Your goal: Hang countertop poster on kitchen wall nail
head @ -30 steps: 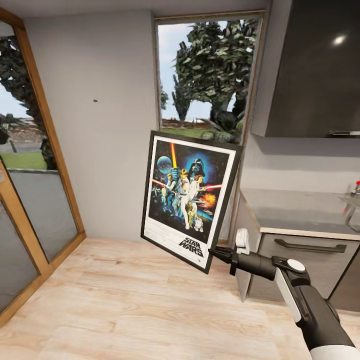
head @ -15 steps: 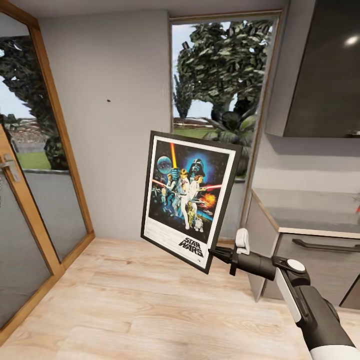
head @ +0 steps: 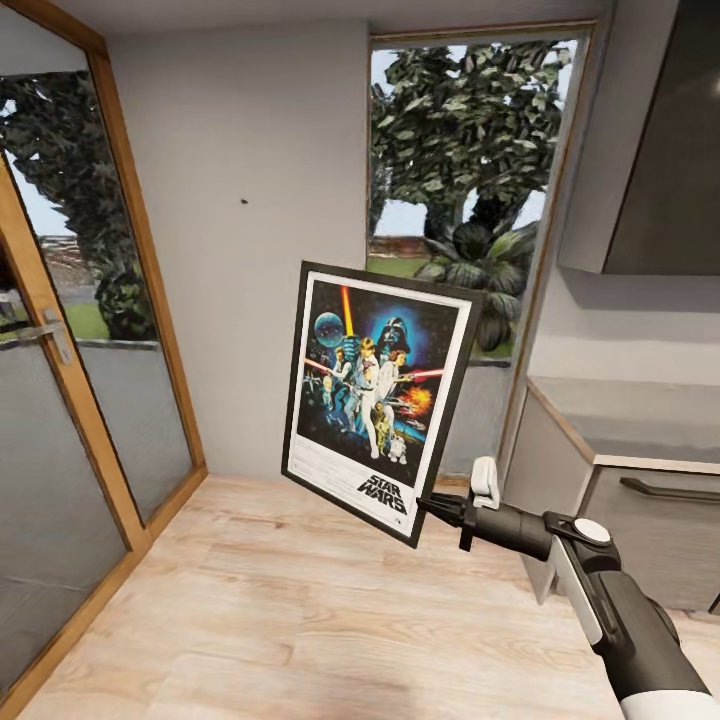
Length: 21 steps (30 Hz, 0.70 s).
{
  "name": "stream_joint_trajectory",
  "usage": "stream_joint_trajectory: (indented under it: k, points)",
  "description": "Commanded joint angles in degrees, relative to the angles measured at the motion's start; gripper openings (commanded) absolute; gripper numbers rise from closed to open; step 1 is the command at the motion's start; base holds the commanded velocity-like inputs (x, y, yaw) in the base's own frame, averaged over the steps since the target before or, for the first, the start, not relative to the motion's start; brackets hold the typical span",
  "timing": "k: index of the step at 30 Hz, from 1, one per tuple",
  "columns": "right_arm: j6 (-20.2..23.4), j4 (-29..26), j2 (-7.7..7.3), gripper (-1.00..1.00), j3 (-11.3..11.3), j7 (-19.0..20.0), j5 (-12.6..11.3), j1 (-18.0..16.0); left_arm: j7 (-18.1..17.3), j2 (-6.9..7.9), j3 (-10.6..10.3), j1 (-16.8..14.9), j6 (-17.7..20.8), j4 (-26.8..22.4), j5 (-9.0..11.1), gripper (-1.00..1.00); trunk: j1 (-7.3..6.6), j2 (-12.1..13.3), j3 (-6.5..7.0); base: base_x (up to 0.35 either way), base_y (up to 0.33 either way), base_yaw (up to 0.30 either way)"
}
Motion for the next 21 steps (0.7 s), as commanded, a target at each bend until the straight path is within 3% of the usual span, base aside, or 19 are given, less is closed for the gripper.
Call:
stream_joint_trajectory:
  k: [1, 21]
  points:
    - [0.77, 0.01, 0.00, -1.00, -0.02, 0.26, -0.38, -0.02, -0.29, -0.01, 0.12, 0.00, -0.15, 0.03, -0.06, 1.00, 0.02, -0.03, 0.00, 0.000, 0.345, 0.000]
    - [0.78, 0.01, 0.00, -1.00, -0.07, 0.26, -0.30, -0.06, -0.29, -0.01, 0.12, 0.00, -0.15, 0.03, -0.06, 1.00, 0.02, -0.03, 0.00, 0.120, 0.345, 0.000]
